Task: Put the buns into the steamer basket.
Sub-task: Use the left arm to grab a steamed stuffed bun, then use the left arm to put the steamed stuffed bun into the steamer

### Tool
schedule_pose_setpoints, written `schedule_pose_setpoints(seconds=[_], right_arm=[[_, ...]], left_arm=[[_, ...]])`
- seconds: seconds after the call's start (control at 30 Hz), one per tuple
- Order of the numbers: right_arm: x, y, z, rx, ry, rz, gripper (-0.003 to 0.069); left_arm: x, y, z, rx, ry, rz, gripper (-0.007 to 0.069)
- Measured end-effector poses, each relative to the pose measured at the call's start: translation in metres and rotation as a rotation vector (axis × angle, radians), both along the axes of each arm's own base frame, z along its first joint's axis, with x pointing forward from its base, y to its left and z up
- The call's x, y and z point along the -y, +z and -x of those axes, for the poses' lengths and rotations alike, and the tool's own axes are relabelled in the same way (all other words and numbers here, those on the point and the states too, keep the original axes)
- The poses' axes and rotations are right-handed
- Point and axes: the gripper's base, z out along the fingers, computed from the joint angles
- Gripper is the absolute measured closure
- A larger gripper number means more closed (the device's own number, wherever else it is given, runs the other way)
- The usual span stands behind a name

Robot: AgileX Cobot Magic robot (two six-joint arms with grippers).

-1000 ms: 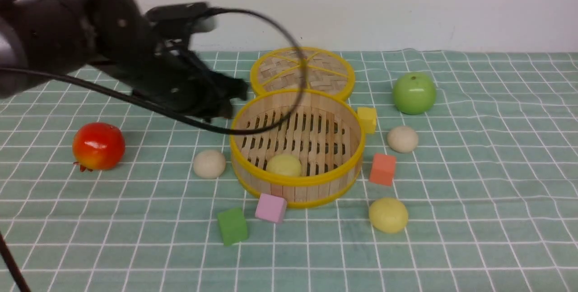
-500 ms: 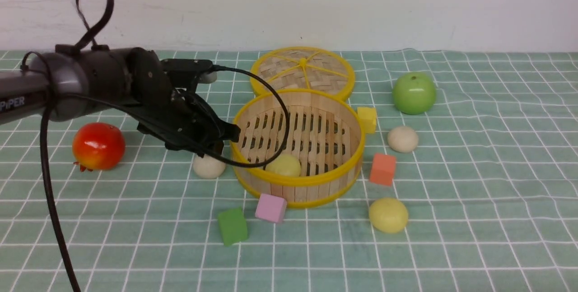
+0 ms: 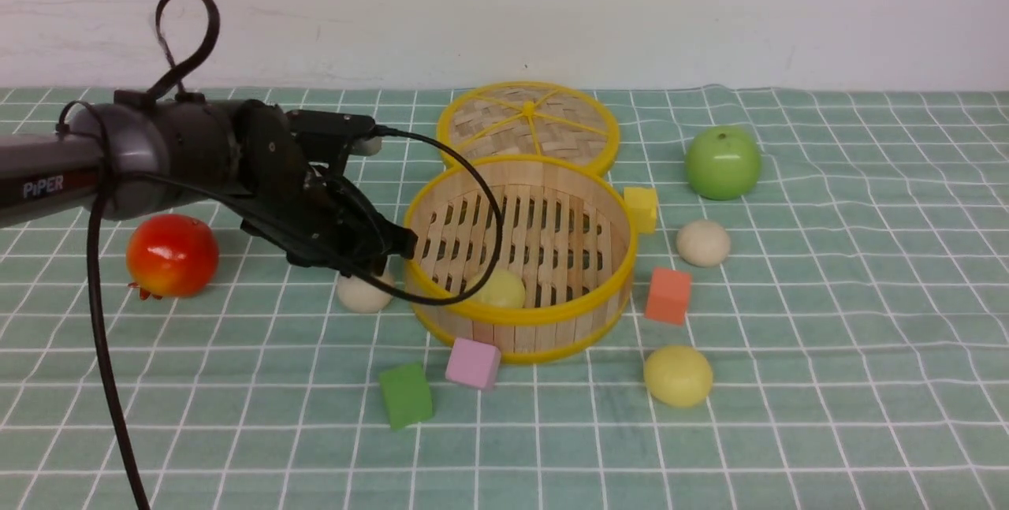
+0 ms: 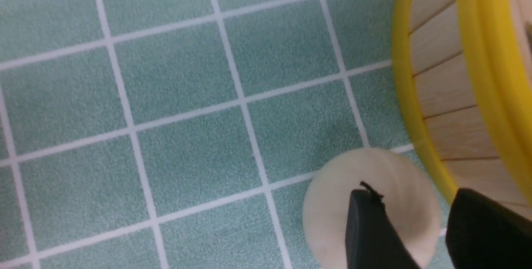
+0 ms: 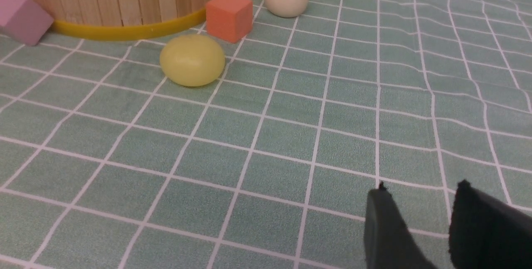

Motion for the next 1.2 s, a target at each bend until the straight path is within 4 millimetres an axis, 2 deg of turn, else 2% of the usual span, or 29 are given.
schedule_pose_setpoints(seconds=[0.33, 0.43, 0.53, 0.67, 0.8, 0.87, 0.93, 1.0, 1.03, 1.1, 1.17, 1.2], right_arm=[[0.0, 0.0, 0.0, 0.0, 0.0, 0.0, 0.0419], [0.0, 0.0, 0.0, 0.0, 0.0, 0.0, 0.0419], [0.0, 0.0, 0.0, 0.0, 0.0, 0.0, 0.0419], [0.0, 0.0, 0.0, 0.0, 0.0, 0.0, 0.0419], [0.0, 0.0, 0.0, 0.0, 0.0, 0.0, 0.0419], [0.0, 0.0, 0.0, 0.0, 0.0, 0.0, 0.0419], [0.0, 0.0, 0.0, 0.0, 0.0, 0.0, 0.0419], [0.0, 0.0, 0.0, 0.0, 0.0, 0.0, 0.0419], [0.0, 0.0, 0.0, 0.0, 0.0, 0.0, 0.0419], [0.0, 0.0, 0.0, 0.0, 0.0, 0.0, 0.0419], [0.0, 0.0, 0.0, 0.0, 0.0, 0.0, 0.0419], [0.0, 0.0, 0.0, 0.0, 0.0, 0.0, 0.0419]], left_arm=[[-0.001, -0.007, -0.003, 0.006, -0.011, -0.024, 0.0372], [-0.001, -0.008, -0.001, -0.019, -0.015, -0.03, 0.0469], [-0.001, -0.009, 0.0, -0.033, -0.016, -0.032, 0.0606], [-0.002, -0.006, 0.002, -0.037, -0.021, -0.039, 0.0638], [-0.001, 0.018, 0.009, -0.012, -0.028, -0.029, 0.0638], [0.003, 0.044, 0.017, 0.043, -0.034, 0.001, 0.0638], [0.017, 0.079, 0.031, 0.145, -0.084, 0.039, 0.0638], [0.024, 0.085, 0.034, 0.171, -0.111, 0.046, 0.0638], [0.036, 0.089, 0.037, 0.204, -0.153, 0.054, 0.0638], [0.047, 0.088, 0.038, 0.229, -0.196, 0.053, 0.0638], [0.059, 0.082, 0.038, 0.246, -0.229, 0.051, 0.0638], [0.065, 0.072, 0.033, 0.259, -0.239, 0.046, 0.0638]])
